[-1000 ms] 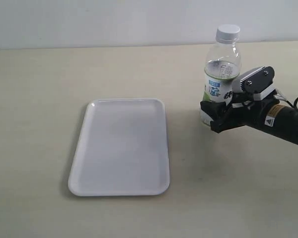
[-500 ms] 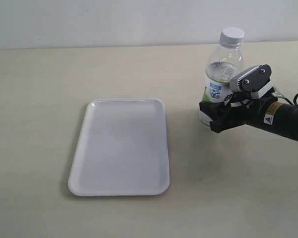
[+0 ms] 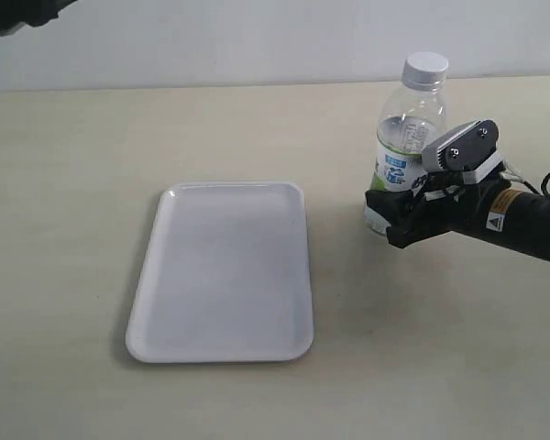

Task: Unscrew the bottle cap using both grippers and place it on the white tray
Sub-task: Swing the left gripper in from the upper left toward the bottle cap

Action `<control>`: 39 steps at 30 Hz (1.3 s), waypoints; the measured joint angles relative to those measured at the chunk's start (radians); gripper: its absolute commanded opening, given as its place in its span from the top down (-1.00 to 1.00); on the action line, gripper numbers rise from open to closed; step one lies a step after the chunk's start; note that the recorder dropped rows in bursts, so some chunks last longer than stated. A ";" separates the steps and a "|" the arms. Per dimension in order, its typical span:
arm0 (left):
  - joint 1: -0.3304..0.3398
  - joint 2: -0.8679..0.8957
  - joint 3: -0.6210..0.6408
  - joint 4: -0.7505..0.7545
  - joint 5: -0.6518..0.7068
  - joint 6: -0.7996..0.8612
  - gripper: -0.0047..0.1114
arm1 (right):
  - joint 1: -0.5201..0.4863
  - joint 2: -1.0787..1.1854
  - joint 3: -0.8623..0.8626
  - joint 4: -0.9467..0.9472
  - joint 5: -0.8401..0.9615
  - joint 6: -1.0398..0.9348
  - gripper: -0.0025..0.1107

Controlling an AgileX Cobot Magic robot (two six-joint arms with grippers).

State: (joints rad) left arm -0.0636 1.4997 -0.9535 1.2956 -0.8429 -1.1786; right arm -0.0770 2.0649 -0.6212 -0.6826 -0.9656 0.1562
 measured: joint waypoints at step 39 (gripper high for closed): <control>-0.371 0.295 -0.302 0.247 0.183 0.140 0.92 | 0.000 0.000 -0.011 -0.053 0.007 0.033 0.96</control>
State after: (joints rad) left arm -0.4344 1.7944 -1.2553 1.5430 -0.6600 -1.0382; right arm -0.0770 2.0651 -0.6327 -0.7360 -0.9583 0.1894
